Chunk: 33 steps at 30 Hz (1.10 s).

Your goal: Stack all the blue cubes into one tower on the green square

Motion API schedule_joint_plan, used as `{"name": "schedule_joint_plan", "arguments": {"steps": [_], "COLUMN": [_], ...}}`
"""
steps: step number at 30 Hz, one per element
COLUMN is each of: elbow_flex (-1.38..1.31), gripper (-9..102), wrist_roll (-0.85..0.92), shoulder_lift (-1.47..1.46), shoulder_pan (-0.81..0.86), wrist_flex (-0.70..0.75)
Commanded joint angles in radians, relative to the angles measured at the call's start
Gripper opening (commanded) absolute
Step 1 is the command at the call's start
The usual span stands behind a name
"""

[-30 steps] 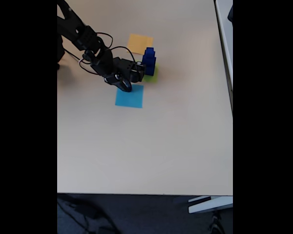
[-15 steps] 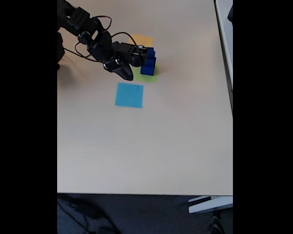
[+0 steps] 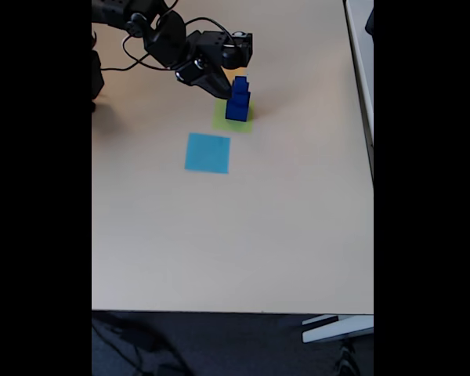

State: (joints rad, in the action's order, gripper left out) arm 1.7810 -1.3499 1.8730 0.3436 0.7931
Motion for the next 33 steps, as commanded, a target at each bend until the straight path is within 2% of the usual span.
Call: {"name": "schedule_joint_plan", "arguments": {"steps": [1, 8, 33], "elbow_flex": [-0.089, -0.140, -0.201], "gripper": [0, 0, 0], "wrist_roll": [-0.034, -0.046, -0.049], "shoulder_lift": [-0.002, -0.054, -0.166], "shoulder_pan": [-0.040, -0.094, -0.186], "wrist_flex": [0.041, 0.080, 0.075]}}
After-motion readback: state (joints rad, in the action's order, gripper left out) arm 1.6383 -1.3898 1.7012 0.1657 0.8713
